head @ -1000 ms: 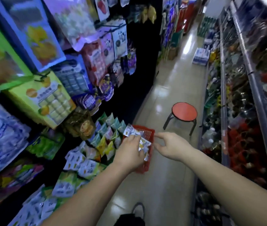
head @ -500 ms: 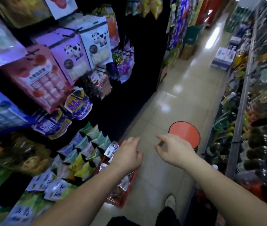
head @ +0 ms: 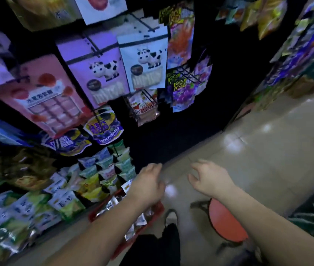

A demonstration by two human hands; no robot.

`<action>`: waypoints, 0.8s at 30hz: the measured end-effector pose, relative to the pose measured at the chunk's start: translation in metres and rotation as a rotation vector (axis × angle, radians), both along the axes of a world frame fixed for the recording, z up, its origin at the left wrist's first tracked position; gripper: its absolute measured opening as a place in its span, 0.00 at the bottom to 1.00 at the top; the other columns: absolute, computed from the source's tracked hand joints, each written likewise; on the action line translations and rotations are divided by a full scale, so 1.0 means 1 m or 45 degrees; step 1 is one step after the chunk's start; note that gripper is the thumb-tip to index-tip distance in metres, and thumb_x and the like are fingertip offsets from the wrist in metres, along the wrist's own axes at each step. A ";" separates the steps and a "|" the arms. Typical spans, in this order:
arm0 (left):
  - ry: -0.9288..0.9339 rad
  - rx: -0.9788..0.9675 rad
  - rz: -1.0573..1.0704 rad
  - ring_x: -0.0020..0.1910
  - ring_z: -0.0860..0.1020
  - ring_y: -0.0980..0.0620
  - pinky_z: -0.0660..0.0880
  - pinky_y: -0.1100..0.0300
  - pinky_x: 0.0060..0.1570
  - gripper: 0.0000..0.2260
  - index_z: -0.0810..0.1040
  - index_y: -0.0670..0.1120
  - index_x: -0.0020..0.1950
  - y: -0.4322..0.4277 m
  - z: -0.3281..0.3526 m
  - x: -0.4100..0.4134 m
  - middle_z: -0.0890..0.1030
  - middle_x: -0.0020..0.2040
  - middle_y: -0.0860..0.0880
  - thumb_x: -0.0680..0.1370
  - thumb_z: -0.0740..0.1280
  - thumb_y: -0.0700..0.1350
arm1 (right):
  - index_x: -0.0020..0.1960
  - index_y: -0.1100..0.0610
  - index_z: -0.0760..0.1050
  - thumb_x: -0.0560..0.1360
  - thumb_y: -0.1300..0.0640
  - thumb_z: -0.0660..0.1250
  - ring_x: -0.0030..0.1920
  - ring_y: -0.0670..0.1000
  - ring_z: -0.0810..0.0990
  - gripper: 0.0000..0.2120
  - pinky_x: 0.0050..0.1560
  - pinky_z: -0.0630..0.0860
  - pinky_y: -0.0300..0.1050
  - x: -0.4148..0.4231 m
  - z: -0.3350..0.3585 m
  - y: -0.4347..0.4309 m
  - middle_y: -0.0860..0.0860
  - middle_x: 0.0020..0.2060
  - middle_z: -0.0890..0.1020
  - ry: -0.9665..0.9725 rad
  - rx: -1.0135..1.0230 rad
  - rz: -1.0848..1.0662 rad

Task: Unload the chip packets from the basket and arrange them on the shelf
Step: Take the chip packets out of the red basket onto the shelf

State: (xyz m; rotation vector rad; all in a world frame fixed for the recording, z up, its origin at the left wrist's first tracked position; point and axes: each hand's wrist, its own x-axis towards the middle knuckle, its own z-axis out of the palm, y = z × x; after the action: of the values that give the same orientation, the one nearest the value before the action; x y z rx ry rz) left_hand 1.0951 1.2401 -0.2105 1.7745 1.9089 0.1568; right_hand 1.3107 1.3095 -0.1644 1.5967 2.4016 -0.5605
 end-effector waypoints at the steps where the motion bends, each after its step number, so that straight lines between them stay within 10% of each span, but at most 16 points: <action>1: -0.005 -0.004 0.022 0.72 0.70 0.45 0.69 0.53 0.71 0.29 0.63 0.45 0.80 0.015 -0.003 0.000 0.69 0.75 0.46 0.81 0.62 0.52 | 0.67 0.51 0.76 0.79 0.43 0.60 0.66 0.55 0.75 0.20 0.58 0.76 0.48 -0.004 -0.002 0.020 0.51 0.62 0.77 -0.007 -0.023 0.025; 24: -0.153 -0.026 1.228 0.70 0.72 0.44 0.72 0.52 0.64 0.26 0.68 0.44 0.78 0.194 -0.059 0.051 0.71 0.73 0.45 0.80 0.62 0.50 | 0.74 0.47 0.71 0.81 0.44 0.61 0.67 0.52 0.76 0.23 0.59 0.78 0.51 -0.115 -0.075 0.300 0.47 0.67 0.77 0.040 -0.215 1.285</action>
State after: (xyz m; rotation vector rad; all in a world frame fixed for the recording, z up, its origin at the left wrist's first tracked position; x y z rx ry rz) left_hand 1.1457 1.4344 -0.2695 0.6718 2.4834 0.5544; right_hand 1.1955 1.6098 -0.2393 0.1880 2.6565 -0.5279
